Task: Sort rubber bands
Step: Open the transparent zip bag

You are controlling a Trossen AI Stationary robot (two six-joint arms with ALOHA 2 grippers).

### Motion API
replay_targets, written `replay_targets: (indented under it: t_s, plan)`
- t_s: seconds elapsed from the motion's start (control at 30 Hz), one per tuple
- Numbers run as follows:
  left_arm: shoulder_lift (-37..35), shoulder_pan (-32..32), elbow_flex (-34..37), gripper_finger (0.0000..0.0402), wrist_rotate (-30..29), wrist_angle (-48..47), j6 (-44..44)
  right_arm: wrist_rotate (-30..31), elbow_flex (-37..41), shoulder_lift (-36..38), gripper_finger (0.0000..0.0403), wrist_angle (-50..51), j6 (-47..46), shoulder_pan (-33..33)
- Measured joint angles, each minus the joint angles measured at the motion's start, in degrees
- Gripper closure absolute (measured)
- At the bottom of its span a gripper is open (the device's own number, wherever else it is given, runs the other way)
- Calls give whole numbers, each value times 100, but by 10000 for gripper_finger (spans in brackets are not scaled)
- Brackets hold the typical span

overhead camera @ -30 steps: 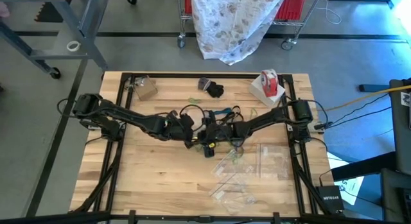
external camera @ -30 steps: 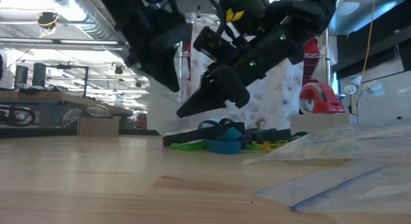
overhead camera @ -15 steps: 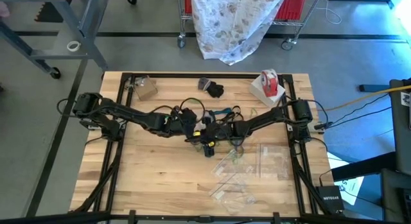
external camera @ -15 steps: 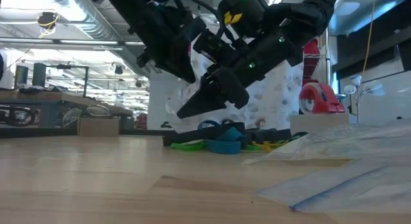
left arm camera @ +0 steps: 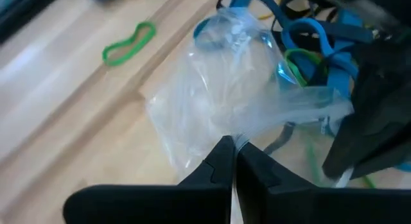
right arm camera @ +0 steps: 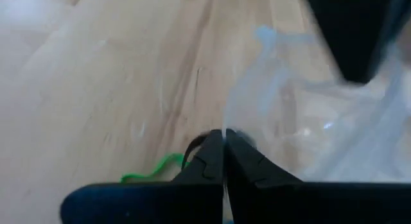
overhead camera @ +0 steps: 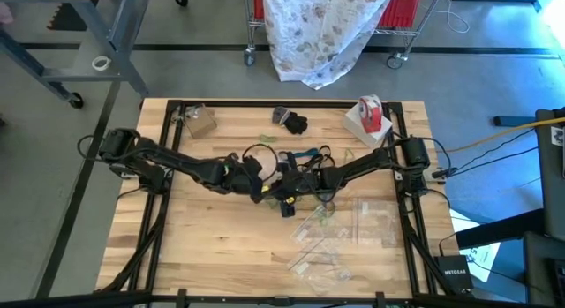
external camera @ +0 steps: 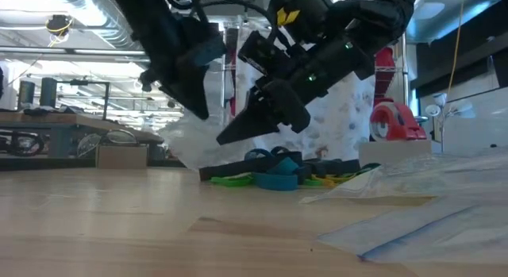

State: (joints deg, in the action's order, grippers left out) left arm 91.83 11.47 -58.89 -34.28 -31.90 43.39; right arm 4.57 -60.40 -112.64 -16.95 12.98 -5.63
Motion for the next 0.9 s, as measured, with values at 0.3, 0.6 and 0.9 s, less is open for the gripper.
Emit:
replay_targets:
  t_s: [0.3,0.6,0.9]
  plan:
    - [-86,617,2,401,-68,-254,1464,-663,-9,-352,403,-1363,1712,46]
    - [-142,423,2,401,-127,-563,1493,-400,-90,-649,403,-1140,1557,-53]
    - [-140,249,2,401,-859,-542,1190,198,-99,-590,403,-878,615,-109]
